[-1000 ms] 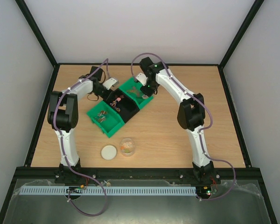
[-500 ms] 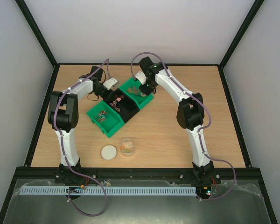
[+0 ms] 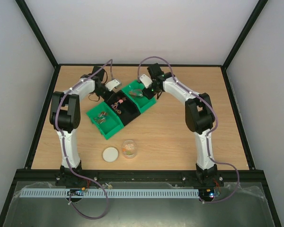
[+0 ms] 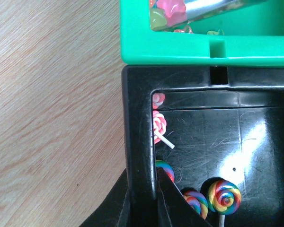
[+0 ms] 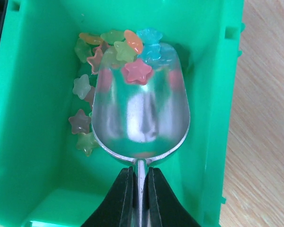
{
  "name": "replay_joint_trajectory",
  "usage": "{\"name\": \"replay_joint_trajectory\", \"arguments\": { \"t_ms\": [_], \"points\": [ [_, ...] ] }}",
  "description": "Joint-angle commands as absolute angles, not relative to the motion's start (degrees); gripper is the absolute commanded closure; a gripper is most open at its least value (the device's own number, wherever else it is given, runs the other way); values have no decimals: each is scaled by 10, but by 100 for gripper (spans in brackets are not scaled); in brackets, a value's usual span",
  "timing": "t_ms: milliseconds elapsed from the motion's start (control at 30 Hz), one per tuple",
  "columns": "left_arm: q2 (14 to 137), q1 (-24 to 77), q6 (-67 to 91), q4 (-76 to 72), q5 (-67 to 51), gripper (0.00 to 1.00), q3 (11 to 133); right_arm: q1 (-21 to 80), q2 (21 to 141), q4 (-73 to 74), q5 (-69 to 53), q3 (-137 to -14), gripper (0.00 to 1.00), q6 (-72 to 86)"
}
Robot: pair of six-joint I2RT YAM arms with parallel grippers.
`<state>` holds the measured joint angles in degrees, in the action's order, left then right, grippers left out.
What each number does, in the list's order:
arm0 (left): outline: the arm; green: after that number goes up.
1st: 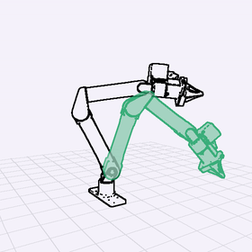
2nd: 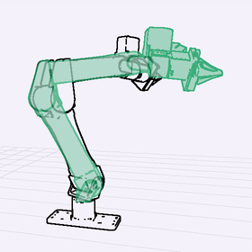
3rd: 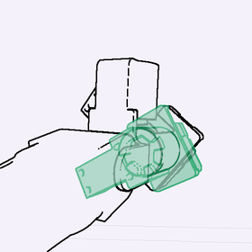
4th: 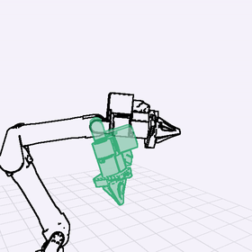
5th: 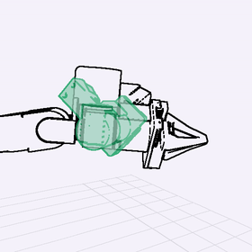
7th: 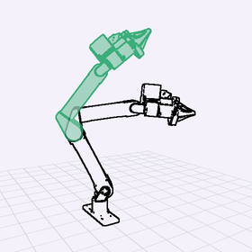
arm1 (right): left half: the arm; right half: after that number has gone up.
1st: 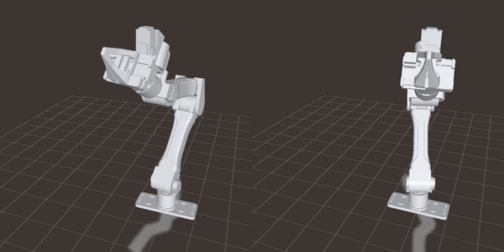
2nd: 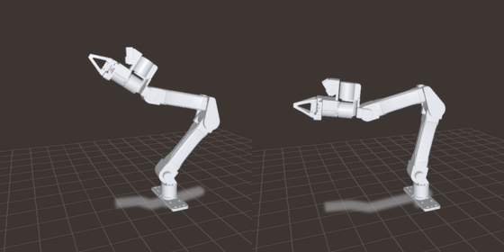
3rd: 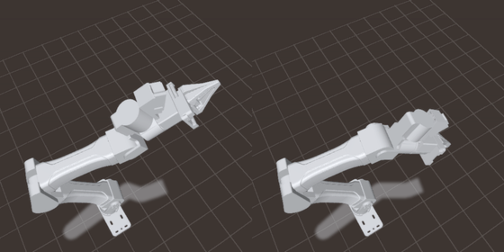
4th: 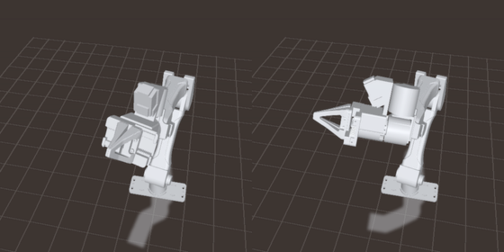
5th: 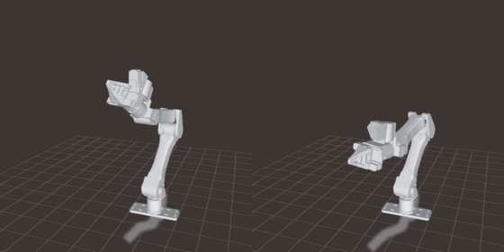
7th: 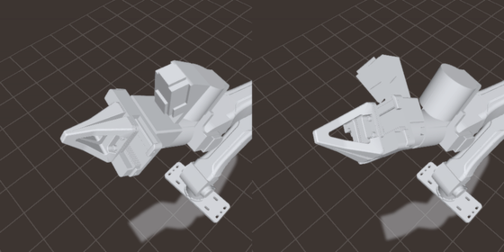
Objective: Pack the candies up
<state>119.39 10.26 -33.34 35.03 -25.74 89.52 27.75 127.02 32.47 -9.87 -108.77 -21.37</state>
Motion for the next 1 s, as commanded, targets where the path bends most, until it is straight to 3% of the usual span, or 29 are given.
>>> {"name": "replay_joint_trajectory", "arguments": {
  "t_ms": [0,233,967],
  "points": [
    [1214,110,-388,410,-311,98,918,273,1229,198,-147,-934,99,-201],
    [1227,90,-366,407,-309,98,935,265,1167,16,-180,-771,99,-164],
    [1241,82,-325,398,-277,98,948,213,1056,-262,-259,-563,99,-68]
  ]
}}
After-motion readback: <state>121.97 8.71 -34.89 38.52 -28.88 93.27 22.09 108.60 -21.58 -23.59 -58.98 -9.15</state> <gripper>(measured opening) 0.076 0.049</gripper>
